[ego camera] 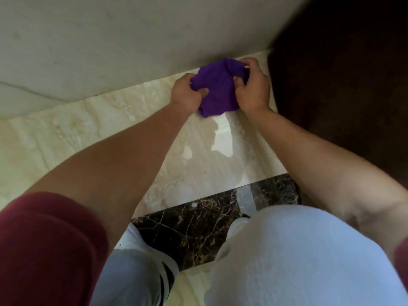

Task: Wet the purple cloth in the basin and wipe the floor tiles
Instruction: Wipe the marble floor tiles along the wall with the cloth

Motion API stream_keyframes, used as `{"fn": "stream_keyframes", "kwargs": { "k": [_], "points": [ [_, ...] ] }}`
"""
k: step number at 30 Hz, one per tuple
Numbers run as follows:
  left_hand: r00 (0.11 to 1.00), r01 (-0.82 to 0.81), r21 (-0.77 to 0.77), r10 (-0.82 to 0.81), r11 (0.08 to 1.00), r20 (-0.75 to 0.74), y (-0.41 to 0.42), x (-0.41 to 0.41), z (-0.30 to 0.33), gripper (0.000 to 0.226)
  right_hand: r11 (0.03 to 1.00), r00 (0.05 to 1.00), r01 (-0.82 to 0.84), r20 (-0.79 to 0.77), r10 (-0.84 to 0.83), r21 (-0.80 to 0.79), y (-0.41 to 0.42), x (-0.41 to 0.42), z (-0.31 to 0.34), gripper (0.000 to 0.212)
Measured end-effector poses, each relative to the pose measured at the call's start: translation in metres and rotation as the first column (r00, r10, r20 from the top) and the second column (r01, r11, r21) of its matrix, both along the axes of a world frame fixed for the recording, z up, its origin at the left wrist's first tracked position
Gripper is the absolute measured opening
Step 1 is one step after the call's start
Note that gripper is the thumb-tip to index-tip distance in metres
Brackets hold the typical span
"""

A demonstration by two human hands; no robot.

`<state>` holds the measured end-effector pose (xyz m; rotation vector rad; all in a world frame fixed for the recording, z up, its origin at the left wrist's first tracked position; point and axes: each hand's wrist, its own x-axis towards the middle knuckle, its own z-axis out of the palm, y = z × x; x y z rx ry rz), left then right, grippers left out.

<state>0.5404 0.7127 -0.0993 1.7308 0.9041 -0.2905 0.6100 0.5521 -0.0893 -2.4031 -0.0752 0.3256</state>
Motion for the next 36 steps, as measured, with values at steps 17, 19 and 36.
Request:
{"fn": "stream_keyframes", "kwargs": {
  "k": [17, 19, 36],
  "points": [
    [0.79, 0.609, 0.506, -0.413, 0.611, -0.453, 0.082, -0.169, 0.003, 0.087, 0.611, 0.771, -0.46, 0.051, 0.635, -0.644, -0.031, 0.008, -0.019, 0.059],
    [0.768, 0.637, 0.478, -0.442, 0.606, -0.463, 0.084, -0.168, 0.006, 0.093, 0.633, 0.806, -0.429, 0.043, 0.59, -0.644, -0.033, 0.01, -0.02, 0.06],
    [0.795, 0.558, 0.454, -0.292, 0.694, -0.531, 0.085, -0.208, 0.001, 0.113, 0.563, 0.643, -0.564, 0.107, 0.758, -0.604, 0.022, -0.017, -0.022, 0.052]
  ]
}}
